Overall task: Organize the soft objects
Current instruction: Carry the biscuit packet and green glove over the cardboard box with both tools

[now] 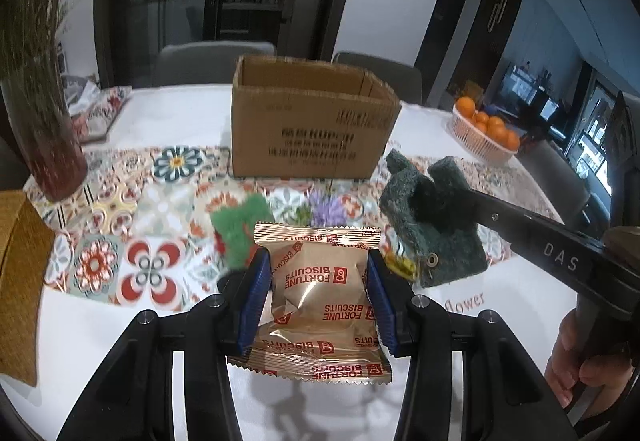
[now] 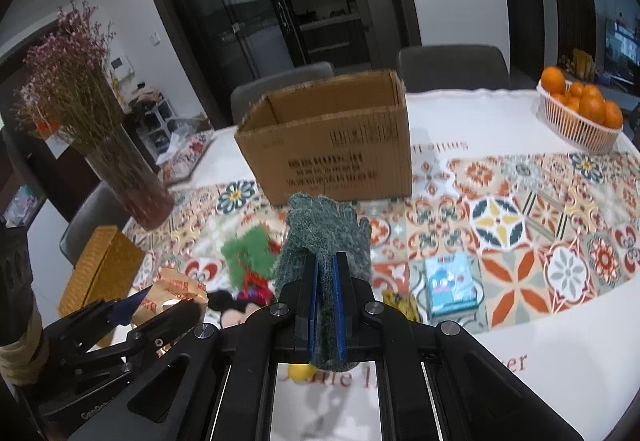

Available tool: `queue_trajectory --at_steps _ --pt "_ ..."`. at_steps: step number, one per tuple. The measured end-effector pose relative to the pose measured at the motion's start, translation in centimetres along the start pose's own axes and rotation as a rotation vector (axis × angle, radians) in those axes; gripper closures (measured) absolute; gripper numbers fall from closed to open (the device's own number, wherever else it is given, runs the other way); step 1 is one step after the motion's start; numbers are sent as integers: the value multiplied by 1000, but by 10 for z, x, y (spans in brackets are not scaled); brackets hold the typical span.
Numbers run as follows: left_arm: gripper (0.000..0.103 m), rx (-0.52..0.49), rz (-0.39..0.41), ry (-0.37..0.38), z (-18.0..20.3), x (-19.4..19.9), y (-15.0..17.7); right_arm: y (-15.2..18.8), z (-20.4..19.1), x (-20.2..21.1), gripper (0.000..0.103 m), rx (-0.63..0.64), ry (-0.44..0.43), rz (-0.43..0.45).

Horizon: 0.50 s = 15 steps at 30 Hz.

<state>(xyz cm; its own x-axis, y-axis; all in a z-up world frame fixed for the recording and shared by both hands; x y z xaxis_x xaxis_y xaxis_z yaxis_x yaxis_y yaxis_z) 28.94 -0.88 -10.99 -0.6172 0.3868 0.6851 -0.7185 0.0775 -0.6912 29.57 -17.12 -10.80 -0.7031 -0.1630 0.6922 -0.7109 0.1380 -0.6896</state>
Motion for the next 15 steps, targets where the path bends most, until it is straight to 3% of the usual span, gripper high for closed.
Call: queue_trajectory --at_steps 15 --pt "56 -29 153 2 4 16 -66 -57 -13 27 94 16 -22 167"
Point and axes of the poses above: each gripper's, at about its wrist camera, not at the fingertips, and x roughly against the way its jaws point, z to its right, y to its underside, the point moved 5 cm from there along -x, roughly the way its jaws point, and after that the axes turned 3 degrees about y, right-handed, at the moved point
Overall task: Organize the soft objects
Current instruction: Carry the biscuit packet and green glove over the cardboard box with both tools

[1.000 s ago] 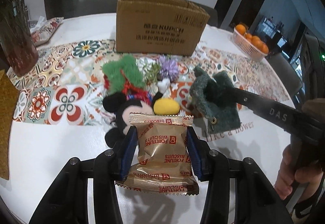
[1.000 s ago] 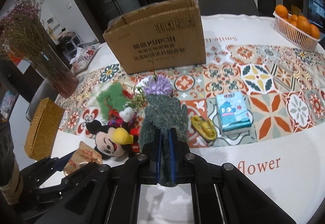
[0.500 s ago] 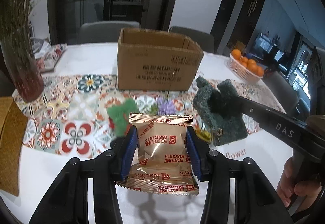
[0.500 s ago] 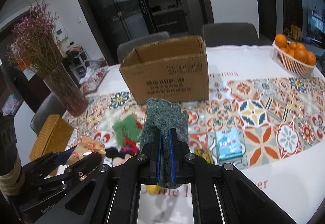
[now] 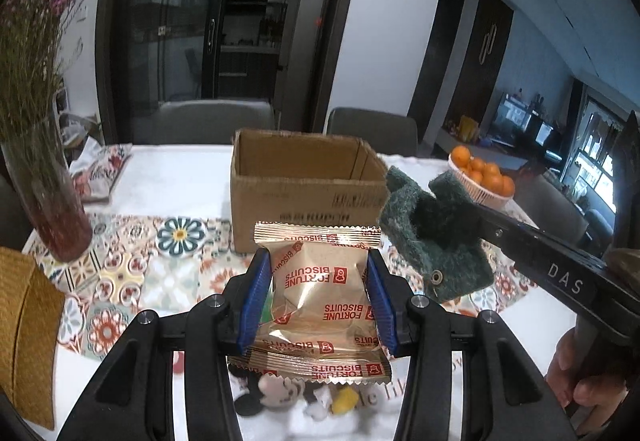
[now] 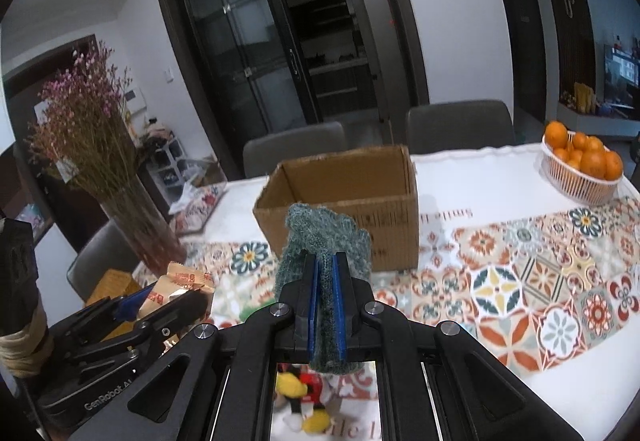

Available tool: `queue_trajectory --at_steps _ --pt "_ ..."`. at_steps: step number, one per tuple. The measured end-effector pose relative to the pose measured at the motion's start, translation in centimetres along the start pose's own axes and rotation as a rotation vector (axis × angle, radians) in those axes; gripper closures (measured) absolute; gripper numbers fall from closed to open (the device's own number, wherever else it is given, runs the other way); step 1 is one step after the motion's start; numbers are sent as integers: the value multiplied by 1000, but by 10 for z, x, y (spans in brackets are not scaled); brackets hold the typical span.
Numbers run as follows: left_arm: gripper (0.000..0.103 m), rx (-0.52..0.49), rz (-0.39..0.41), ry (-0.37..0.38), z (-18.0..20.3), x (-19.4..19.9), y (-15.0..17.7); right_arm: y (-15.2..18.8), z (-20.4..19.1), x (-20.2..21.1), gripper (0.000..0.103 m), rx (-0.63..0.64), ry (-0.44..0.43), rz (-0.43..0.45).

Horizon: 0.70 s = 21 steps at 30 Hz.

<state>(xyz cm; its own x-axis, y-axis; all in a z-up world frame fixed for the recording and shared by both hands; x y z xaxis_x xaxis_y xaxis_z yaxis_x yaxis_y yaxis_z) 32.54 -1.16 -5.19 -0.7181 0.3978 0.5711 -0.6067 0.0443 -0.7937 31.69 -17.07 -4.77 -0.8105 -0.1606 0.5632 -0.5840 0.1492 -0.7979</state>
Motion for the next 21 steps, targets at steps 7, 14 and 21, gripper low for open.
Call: queue_trajectory --at_steps 7,14,21 --pt "56 -12 41 -4 -5 -10 -26 -24 -4 -4 95 8 -5 59" --pt "56 -22 64 1 -10 -26 -54 -51 -5 -9 95 9 -11 111" --pt "56 -40 87 -10 -12 -49 -81 -77 1 -30 95 4 -15 131"
Point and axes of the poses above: each gripper's, at about its wrist camera, not at the fingertips, and x roughly against the way its jaws point, z to its right, y to its underside, the point moved 5 cm from there along -x, roughly the way its jaws point, and after that the axes turned 3 degrees about y, right-handed, at the moved point
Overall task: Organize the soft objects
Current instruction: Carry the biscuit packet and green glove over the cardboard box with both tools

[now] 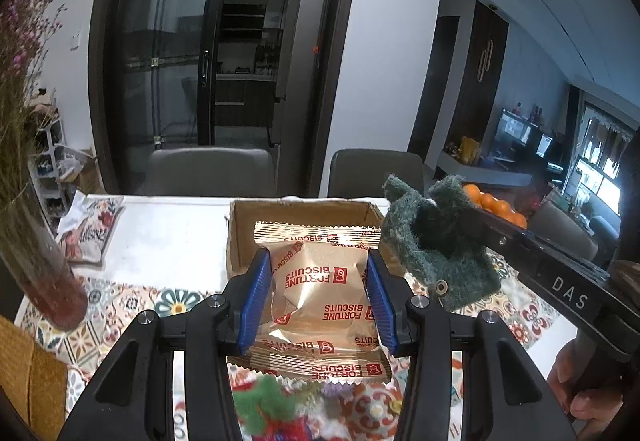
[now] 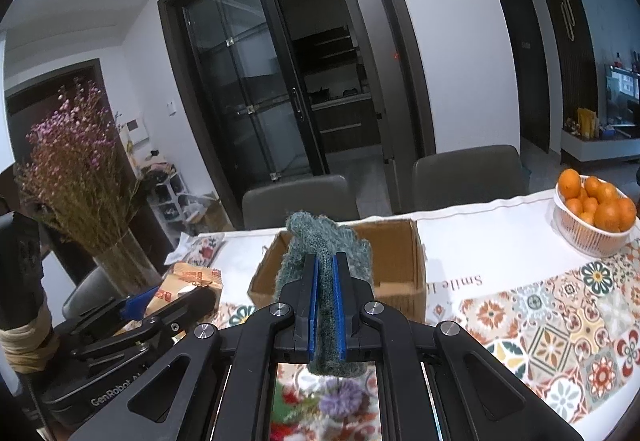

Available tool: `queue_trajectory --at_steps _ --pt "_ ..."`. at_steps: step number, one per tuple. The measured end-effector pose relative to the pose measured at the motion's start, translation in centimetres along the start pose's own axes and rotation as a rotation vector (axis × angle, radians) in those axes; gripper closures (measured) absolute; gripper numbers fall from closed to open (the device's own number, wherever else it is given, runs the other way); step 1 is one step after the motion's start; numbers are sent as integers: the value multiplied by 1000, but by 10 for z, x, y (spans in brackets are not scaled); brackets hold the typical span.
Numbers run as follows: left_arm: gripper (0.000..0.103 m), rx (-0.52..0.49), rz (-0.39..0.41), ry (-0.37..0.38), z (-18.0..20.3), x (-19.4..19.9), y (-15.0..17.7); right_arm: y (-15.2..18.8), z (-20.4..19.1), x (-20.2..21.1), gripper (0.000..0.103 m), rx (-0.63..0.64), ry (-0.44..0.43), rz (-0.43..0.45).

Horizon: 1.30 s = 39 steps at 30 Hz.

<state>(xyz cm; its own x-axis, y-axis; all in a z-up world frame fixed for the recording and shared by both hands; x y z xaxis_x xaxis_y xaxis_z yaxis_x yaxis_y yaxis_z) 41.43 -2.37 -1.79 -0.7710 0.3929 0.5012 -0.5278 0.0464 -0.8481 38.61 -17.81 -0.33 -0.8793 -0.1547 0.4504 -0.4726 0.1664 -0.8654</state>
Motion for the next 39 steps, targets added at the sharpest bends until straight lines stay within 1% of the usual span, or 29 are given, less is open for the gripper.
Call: queue_trajectory --at_steps 4,11,22,26,32,37,38,39 --pt "56 2 1 3 -5 -15 -12 -12 2 -16 95 2 -5 4" --pt "56 1 -26 3 -12 -48 -26 -29 5 -47 95 19 -16 -6" --pt "56 -5 -98 -23 -24 -109 -39 -42 16 -102 95 26 -35 -61" --pt "56 3 -137 -27 -29 -130 -38 -41 22 -126 95 15 -45 -101" --pt "56 -12 -212 -49 -36 -166 -29 -27 32 -163 94 -8 -29 -187" --pt "55 -17 -302 -43 -37 -194 -18 -8 40 -191 94 -21 -16 -279" --pt "53 -15 -314 -44 -38 -197 -17 -5 41 -196 92 -25 -20 -297" --pt "51 -12 -327 -44 -38 -200 -16 -2 42 -201 86 -28 -23 -321"
Point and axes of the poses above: each gripper's, at about its wrist camera, not at the fingertips, and x roughly against the way its jaws point, z to its right, y to its underside, the point moved 5 cm from there along -x, roughly the way its jaws point, and after that the axes turned 3 degrees about y, right-handed, at the moved point
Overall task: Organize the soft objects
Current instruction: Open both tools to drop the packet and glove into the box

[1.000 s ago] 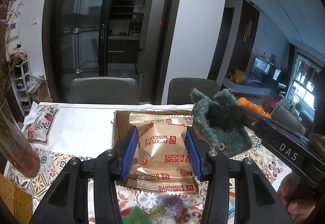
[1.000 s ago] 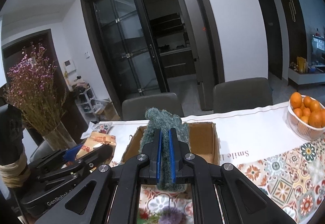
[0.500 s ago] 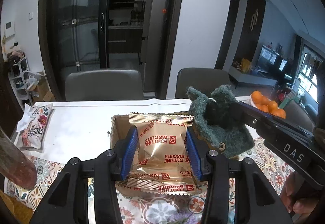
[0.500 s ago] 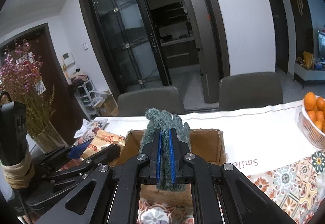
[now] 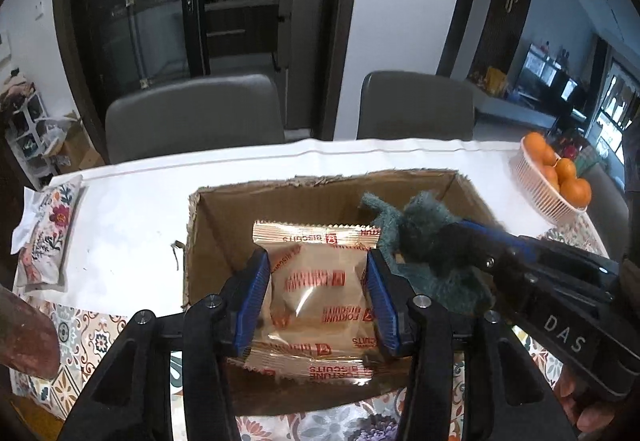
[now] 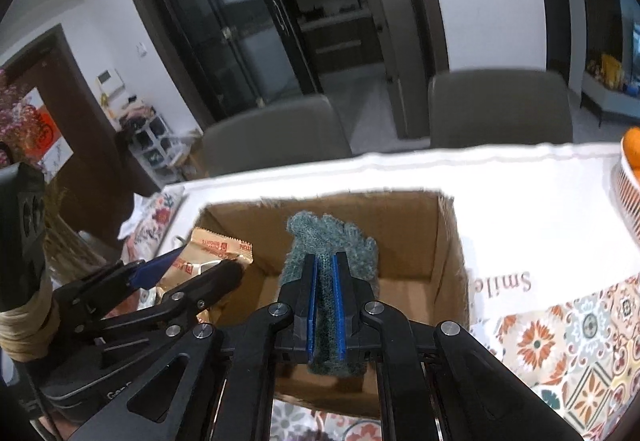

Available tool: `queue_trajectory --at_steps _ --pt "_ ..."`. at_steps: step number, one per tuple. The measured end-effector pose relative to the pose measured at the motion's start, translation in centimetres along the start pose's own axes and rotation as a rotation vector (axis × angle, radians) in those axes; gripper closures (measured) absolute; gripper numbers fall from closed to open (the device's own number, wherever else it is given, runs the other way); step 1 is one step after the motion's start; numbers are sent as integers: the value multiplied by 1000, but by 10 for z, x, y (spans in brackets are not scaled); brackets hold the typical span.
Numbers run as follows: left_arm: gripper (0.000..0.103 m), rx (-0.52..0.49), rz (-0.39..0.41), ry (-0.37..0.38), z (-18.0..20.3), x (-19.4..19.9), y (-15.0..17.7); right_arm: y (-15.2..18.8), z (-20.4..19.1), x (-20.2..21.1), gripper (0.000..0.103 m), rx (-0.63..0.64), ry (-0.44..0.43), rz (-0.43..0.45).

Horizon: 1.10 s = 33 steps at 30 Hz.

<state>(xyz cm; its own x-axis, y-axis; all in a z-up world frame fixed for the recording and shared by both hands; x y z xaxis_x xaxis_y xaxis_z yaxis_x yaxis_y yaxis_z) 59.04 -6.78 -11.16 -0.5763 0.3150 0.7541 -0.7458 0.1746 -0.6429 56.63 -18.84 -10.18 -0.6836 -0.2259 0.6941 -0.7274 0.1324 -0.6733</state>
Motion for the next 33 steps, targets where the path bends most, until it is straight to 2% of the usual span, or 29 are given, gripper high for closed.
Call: queue_trajectory --at_steps 1,3,4,5,9,13,20,23,30,33 --pt "45 0 -9 -1 -1 -1 0 1 2 -5 74 -13 1 -22" --pt "36 9 -11 -12 -2 0 -1 3 6 -11 66 -31 -2 -54" --pt "29 8 -10 -12 -2 2 -1 2 11 -10 61 -49 15 -48" --pt "27 2 -9 -11 -1 3 -2 1 15 -8 59 -66 27 -36" --pt "27 -37 7 -20 3 17 0 -1 29 3 57 -112 49 -25" --pt "27 -47 20 -27 10 34 1 -3 33 21 49 -108 94 3" --pt "27 -88 43 -22 27 67 11 1 36 62 41 -99 166 37" --pt "27 -112 50 -15 36 82 17 3 37 78 39 -95 176 46" --pt "27 -159 85 -5 51 112 35 12 37 121 28 -100 218 96" --pt "27 -170 85 12 54 119 47 21 33 136 27 -78 253 115"
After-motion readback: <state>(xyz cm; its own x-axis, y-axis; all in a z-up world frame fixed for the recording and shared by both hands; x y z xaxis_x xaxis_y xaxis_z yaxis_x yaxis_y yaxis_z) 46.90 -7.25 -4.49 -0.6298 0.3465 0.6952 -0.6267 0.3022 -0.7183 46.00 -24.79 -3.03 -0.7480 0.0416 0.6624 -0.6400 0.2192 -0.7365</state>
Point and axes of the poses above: each gripper's, at about its wrist camera, not at the fingertips, and x roughly against the way its jaws point, z to its right, y to its underside, the point moved 5 cm from there along -x, roughly the way its jaws point, and after that the axes turned 3 degrees about y, right-handed, at the moved point
